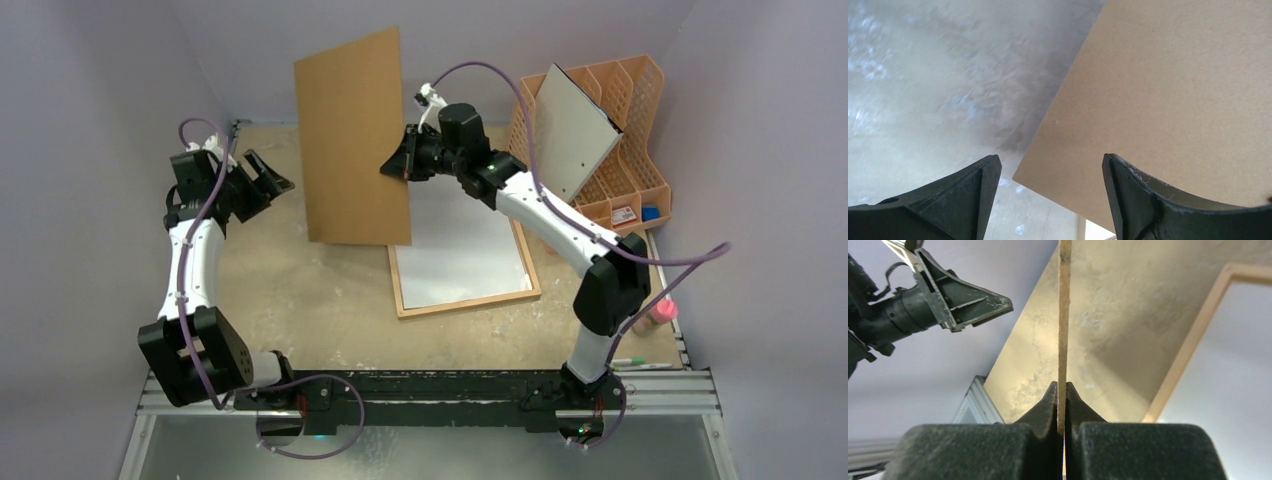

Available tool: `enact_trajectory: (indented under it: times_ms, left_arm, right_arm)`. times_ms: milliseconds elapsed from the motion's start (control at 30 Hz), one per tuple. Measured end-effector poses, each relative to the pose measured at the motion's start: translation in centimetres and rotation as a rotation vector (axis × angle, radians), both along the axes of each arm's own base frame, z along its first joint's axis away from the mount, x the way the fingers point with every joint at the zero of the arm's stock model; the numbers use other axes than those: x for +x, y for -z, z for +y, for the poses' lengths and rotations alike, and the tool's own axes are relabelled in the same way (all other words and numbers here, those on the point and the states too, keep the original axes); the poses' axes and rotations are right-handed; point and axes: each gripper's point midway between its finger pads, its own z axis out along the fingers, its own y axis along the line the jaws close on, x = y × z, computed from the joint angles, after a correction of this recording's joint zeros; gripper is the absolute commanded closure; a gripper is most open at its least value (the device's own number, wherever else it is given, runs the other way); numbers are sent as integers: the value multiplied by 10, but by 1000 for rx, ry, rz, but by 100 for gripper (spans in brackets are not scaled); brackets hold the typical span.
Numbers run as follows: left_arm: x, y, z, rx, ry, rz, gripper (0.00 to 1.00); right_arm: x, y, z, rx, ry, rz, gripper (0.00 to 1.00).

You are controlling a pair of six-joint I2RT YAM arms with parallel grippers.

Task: Put the photo into the frame
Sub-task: Turn over the photo frame item at the center of the board.

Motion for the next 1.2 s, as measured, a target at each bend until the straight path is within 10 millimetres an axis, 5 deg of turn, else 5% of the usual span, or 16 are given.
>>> enact_trajectory:
  times_ms: [200,300,500,633,767,967,1200]
  left_arm:
    - [26,-62,-44,8,118,-174,22]
    - [37,-102,-76,-30,182,-279,22]
    - [50,-177,-106,-98,215,-462,22]
    - [50,-213,-132,-157,250,-538,22]
    - [49,-234,-159,-212,293,-588,14]
    - [52,-262,-195,-299,366,-676,9]
    - [61,-304,-190,-322,302,-789,6]
  right_arm:
    - [4,-39,-34,-82,104,-144,100]
    - [13,-47,-49,-140,172,-206,100]
    - [29,-50,-75,-290,264,-306,100]
    - [35,-75,-86,-342,307,-393,100]
    - [37,-101,-86,-358,335,-489,100]
    - [30,-111,-77,-482,341,-642,100]
    - [29,-126,-66,-621,438,-836,100]
